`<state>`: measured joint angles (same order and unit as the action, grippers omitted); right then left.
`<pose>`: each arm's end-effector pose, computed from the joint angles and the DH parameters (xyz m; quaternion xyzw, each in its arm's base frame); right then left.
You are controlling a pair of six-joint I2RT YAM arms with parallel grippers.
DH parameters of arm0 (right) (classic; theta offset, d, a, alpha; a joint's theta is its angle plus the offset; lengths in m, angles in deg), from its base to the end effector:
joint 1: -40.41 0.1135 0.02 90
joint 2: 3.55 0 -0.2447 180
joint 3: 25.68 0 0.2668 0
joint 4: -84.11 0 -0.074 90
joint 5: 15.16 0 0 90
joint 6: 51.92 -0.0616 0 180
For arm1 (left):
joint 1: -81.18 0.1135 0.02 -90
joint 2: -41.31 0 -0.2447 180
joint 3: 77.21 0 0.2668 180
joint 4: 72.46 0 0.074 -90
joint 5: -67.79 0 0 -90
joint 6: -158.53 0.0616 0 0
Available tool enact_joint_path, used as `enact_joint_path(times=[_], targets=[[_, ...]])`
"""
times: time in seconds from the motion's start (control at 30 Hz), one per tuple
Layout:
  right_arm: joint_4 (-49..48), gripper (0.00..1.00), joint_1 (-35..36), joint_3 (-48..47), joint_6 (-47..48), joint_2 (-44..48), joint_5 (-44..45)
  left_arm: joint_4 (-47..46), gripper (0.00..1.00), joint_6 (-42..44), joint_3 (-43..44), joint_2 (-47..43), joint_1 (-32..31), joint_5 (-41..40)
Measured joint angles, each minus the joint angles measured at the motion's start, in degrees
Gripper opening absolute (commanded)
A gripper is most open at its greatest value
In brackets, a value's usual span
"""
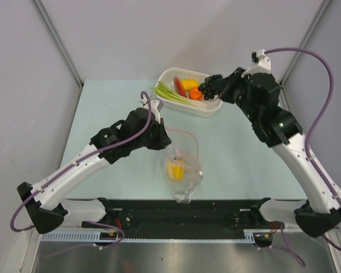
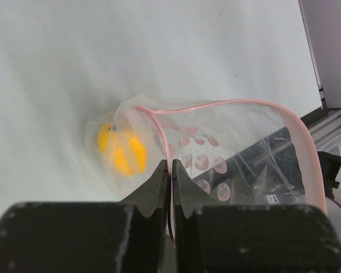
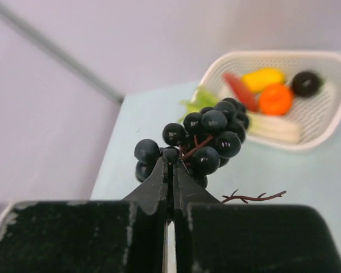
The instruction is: Open the zip-top bag and remove the fake food
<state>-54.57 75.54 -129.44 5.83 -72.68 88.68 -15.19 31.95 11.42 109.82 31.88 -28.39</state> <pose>0.2418 0.1521 0.4782 0.0614 0.7435 0.2911 0.5989 0.1933 -0.2145 0.3513 0.0752 0.8914 -0.2674 0.3582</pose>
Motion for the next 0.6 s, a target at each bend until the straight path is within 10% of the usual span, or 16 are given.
enact_joint_path(times=[0.43, 0.6], targets=[[-18.8, 0.00, -19.6, 0.7, 3.5, -33.4, -10.7, 0.3, 0.00, 4.6, 2.3, 0.1, 0.0, 2.5], [-18.9, 0.41, -20.9, -3.6, 2.9, -43.6, -12.2, 1.4, 0.00, 5.2, 4.2, 0.3, 0.0, 2.5]])
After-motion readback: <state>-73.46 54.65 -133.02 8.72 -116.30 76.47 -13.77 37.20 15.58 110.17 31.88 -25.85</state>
